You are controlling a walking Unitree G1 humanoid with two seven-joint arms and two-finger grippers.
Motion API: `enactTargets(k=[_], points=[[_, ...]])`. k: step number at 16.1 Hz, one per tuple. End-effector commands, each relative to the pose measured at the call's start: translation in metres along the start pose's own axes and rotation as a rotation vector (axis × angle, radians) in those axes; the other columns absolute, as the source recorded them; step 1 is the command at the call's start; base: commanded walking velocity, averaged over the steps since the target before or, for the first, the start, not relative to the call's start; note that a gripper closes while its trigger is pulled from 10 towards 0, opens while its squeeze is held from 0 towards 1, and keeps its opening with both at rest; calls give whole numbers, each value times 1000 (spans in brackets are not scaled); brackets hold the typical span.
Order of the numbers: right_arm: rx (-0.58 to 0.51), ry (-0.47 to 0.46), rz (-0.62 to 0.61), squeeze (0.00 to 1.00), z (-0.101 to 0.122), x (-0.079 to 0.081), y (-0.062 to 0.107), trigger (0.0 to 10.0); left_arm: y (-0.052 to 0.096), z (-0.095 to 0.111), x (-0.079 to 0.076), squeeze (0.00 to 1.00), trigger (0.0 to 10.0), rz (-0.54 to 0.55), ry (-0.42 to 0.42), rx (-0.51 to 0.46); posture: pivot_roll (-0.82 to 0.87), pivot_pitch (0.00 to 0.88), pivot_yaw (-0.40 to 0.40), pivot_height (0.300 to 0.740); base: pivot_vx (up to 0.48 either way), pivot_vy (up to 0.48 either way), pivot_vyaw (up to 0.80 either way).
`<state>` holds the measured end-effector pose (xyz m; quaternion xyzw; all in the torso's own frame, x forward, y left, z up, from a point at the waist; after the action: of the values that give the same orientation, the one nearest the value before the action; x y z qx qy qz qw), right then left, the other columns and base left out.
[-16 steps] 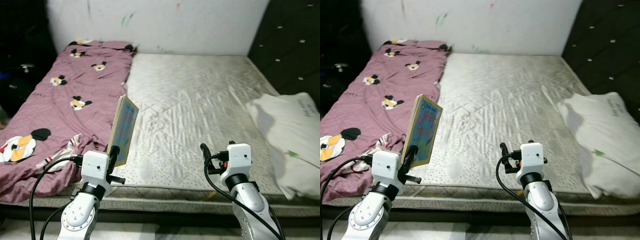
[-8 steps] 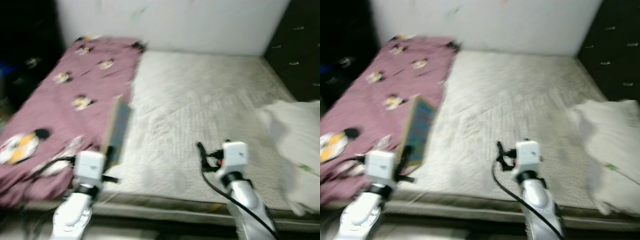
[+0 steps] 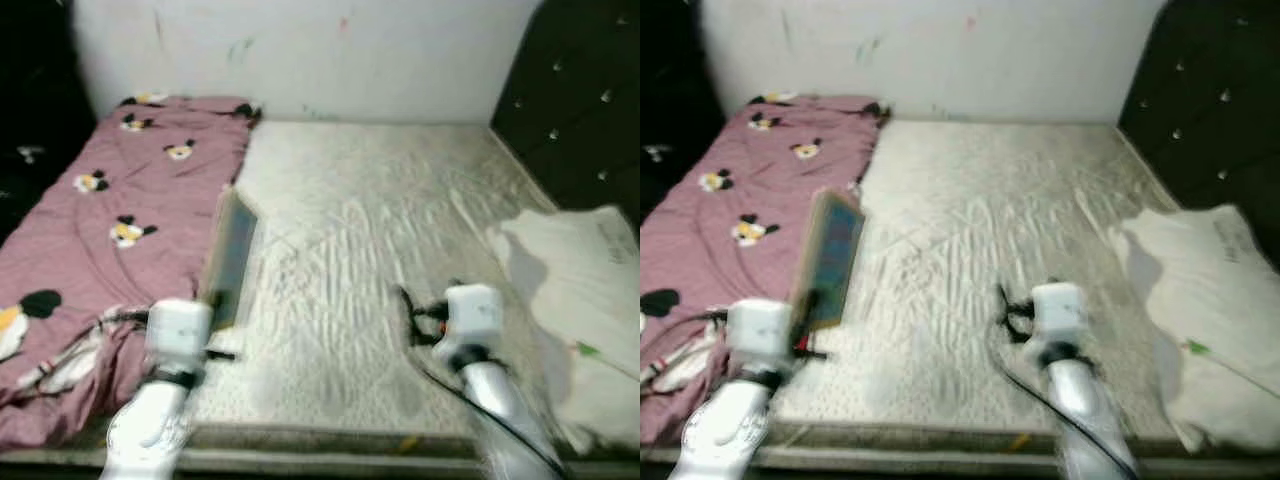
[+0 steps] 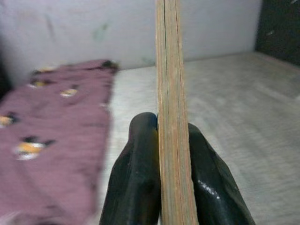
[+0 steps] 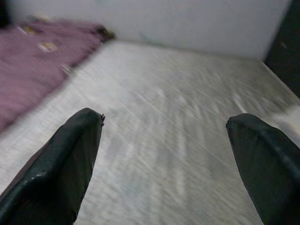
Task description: Clean up the room
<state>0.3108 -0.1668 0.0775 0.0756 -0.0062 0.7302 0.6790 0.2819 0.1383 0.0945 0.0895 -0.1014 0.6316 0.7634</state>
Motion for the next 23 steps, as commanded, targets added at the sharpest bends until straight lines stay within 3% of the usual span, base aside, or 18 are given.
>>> enactTargets(k=[1, 6, 23], points=[[-18, -11, 16, 0, 5, 8, -3, 10000, 1, 5, 12, 0, 10000, 30, -38, -18, 6, 14, -8, 740, 0, 0, 0], [-19, -3, 16, 0, 5, 9, -4, 10000, 0, 5, 11, 0, 10000, 27, -50, -18, 3, 14, -7, 740, 0, 0, 0], [-24, -14, 12, 0, 6, 8, -6, 10000, -3, 5, 11, 0, 10000, 23, -46, -16, 2, 18, -7, 740, 0, -332, -80]])
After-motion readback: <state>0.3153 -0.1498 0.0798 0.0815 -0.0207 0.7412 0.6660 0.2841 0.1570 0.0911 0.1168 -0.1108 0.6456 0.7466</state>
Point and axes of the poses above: a point about 5 cm out from each wrist's last joint towards the gripper, its own y axis pointing back from the gripper into the wrist, its own z axis along the axis of the wrist's last joint, x = y × z, the point moved 5 cm from there along -y, pointing out of the wrist towards the gripper, and after that the axes turned 11 degrees about -y, right-handed, at the moved point
